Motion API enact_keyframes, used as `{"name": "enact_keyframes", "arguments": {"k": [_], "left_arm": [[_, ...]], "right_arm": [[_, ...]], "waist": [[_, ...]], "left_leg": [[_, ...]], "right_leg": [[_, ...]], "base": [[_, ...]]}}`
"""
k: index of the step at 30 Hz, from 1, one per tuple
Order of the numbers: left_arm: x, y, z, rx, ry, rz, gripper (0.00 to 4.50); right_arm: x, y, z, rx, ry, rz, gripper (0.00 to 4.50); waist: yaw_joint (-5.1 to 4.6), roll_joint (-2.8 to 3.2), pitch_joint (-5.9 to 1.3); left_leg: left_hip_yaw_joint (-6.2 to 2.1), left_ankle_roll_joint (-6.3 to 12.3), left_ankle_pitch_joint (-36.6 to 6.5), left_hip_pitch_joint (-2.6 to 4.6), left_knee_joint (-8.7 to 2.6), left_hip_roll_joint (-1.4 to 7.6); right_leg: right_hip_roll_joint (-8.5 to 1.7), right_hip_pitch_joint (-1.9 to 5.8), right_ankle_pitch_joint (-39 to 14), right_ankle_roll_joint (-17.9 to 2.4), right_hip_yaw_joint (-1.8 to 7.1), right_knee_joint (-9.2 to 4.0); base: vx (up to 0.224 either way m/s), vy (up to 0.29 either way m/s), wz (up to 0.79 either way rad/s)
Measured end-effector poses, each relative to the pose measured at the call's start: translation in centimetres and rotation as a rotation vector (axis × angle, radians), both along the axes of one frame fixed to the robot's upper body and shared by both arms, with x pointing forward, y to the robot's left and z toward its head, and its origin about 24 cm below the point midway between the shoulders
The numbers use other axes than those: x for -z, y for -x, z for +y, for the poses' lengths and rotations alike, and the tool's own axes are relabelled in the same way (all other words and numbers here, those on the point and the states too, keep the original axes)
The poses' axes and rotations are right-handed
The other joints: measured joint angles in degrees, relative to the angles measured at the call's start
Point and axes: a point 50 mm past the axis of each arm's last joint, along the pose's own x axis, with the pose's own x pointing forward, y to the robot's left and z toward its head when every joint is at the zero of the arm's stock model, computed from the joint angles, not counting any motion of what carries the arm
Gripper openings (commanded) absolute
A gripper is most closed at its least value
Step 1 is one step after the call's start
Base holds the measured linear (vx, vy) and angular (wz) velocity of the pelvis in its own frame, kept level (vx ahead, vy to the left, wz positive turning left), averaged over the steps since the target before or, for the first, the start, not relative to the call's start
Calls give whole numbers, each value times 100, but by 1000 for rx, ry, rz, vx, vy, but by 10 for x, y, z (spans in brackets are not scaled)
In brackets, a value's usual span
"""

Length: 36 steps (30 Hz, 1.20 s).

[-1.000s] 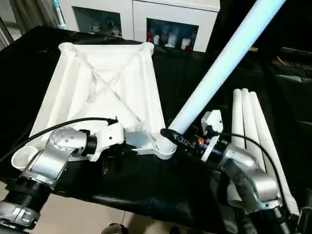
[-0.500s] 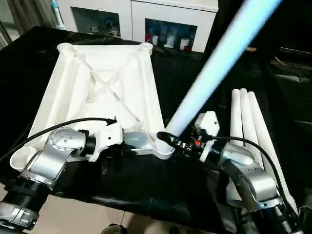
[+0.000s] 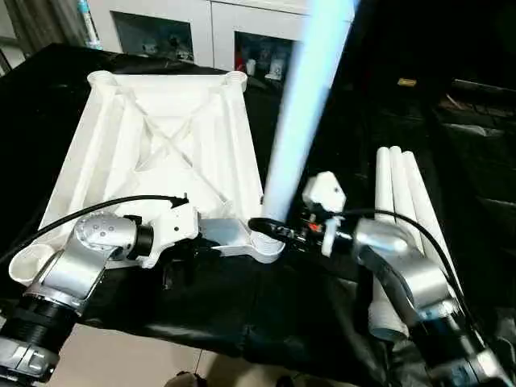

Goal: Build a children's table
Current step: Move to table

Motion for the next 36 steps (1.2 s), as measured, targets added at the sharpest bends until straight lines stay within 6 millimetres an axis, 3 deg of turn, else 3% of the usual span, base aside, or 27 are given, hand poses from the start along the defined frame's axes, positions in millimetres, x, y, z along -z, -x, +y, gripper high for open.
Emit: {"name": "enact_keyframes", "arguments": {"k": [20,24,31,36], "left_arm": [[2,-2,6,-27,-1,18,0],[3,-6,6,-59,1,15,0],[11,-22,-22,-252,20,-7,0],[15,-37,-57,-402,34,15,0]], "right_arm": [[4,-6,6,-4,-12,19,186],[7,-10,10,76,-35,28,186],[13,-30,17,396,-49,42,186],[16,-47,18,590,-34,50,186]], "waist": [[10,-22,-10],[8,-28,-13],[2,-18,-49],[17,-44,-89]], "left_leg": [[0,-25,14,69,-84,-5],[-2,-39,22,88,-100,-6],[-25,-43,24,127,-162,-23],[-32,-42,23,145,-177,-53]], "right_leg": [[0,11,-5,9,-3,-68],[0,6,-6,10,-3,-70],[0,-8,-13,21,-13,-167],[-16,19,-19,29,-8,-267]], "base": [[0,0,0],[0,0,0],[0,0,0],[0,0,0]]}}
